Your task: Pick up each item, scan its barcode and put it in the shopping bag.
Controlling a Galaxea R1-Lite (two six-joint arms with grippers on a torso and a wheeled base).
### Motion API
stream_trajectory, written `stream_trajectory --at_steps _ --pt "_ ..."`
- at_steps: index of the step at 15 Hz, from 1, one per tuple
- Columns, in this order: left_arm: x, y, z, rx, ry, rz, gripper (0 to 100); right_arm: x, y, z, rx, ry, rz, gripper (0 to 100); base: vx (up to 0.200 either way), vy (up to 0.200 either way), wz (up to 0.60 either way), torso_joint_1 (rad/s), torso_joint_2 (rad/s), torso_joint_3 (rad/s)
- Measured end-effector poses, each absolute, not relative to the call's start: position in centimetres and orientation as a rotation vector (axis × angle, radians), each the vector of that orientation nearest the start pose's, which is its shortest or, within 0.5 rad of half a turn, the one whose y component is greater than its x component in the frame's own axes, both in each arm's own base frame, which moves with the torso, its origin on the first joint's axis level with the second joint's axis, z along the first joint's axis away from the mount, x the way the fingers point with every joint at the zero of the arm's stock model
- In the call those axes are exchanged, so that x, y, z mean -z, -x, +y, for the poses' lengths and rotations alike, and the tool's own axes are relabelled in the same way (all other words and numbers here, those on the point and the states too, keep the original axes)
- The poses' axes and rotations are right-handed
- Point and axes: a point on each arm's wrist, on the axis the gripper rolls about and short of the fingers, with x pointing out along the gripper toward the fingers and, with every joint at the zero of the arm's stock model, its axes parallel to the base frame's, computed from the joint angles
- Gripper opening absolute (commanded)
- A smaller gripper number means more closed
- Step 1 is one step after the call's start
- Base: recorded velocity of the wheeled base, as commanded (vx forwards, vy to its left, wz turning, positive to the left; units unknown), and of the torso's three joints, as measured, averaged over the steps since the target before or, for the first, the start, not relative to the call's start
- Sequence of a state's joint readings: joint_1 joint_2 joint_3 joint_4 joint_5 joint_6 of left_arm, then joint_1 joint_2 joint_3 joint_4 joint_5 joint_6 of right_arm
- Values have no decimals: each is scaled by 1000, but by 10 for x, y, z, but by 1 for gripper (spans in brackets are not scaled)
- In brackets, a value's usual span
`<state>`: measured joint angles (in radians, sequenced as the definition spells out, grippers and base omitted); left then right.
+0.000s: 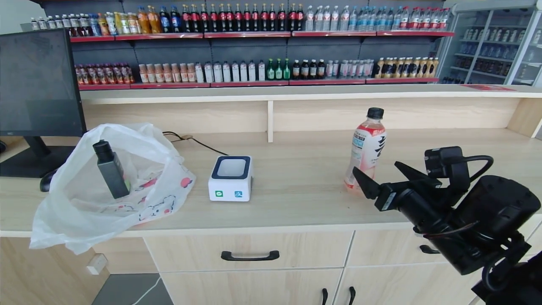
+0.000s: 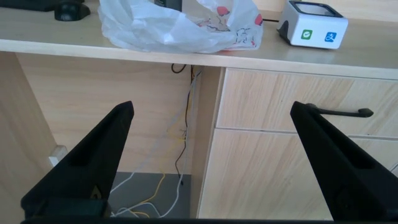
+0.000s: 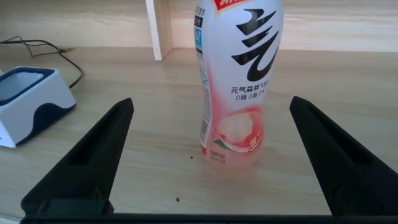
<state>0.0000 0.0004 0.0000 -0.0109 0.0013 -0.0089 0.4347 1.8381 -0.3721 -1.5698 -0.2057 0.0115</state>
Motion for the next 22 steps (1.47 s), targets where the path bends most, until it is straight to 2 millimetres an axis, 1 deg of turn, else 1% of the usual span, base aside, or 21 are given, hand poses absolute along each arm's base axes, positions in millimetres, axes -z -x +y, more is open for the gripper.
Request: stream_trajectory --at_steps 3,6,10,13,18,22 --pt "-77 23 0 -1 10 -10 100 -131 -269 114 -213 -49 -107 100 0 0 0 0 0 0" --pt "-77 23 0 -1 10 -10 100 -123 -285 114 -190 -44 -99 100 0 0 0 0 0 0" --pt "-77 23 0 -1 10 -10 100 -114 -297 117 -183 -46 -84 100 0 0 0 0 0 0" --pt "-77 23 0 -1 10 -11 100 -114 -306 119 -179 -54 -98 100 0 0 0 0 0 0" --pt "-77 23 0 -1 9 -11 100 -115 -329 124 -170 -64 -146 100 0 0 0 0 0 0" --pt "-77 23 0 -1 9 -11 100 -112 -337 127 -170 -79 -152 100 0 0 0 0 0 0"
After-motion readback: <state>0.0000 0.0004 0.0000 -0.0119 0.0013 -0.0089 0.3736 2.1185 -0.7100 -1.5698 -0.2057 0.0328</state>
